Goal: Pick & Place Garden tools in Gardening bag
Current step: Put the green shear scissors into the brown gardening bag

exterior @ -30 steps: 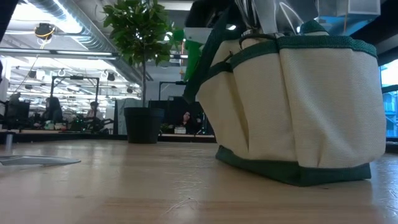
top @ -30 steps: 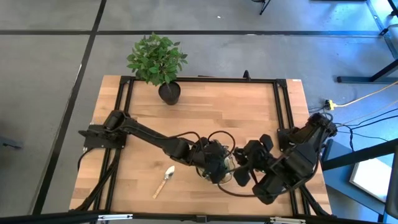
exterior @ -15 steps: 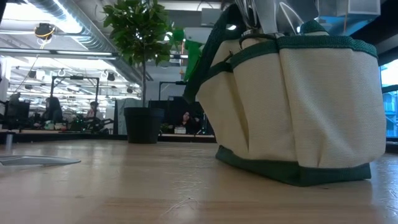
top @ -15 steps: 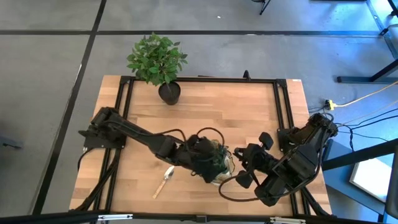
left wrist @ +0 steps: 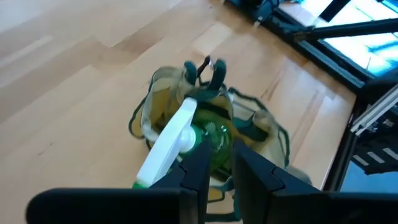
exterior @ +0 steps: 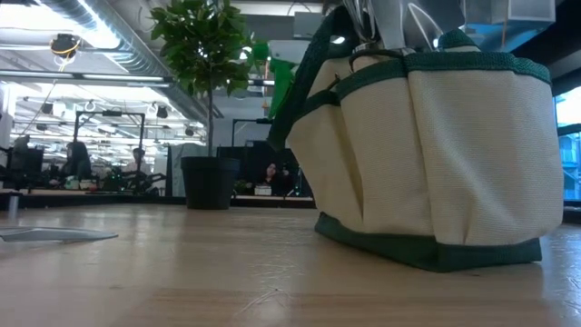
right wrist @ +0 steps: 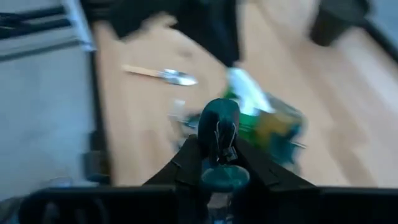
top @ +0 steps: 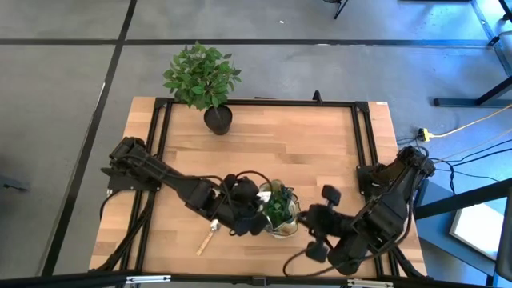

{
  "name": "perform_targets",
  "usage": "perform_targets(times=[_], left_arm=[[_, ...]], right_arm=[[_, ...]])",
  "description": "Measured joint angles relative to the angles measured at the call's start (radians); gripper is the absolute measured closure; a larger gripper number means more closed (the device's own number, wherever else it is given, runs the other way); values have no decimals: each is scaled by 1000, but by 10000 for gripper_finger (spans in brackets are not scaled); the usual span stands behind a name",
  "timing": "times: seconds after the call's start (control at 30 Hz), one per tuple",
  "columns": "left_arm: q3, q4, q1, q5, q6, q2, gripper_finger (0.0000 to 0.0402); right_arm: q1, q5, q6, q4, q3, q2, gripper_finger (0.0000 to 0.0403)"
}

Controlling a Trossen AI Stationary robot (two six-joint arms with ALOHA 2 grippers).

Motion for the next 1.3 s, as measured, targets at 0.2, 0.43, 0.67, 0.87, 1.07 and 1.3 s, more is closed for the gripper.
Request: perform_targets(times=[0.2, 0.43, 0.67, 0.87, 1.07, 1.3], left_arm=[[-1, -12, 0, 2, -12, 0, 343], [-1, -11, -1, 27, -13, 0, 343], [-1, -16, -12, 35, -47, 0, 343], [-1, -47, -22, 37, -68, 0, 343], [-1, -54, -21, 55, -111, 0, 343], [-1, -56, -13, 63, -118, 0, 343]], right_arm=[[-21, -115, -175, 177, -3, 1, 342], [-45, -115, -212, 164, -3, 3, 342], [-22, -69, -111, 126, -7, 3, 342], [-25, -100, -115, 384, -174, -25, 342], [-12, -87, -53, 754, -468, -155, 342], [65, 230, 349, 539, -613, -269, 342]])
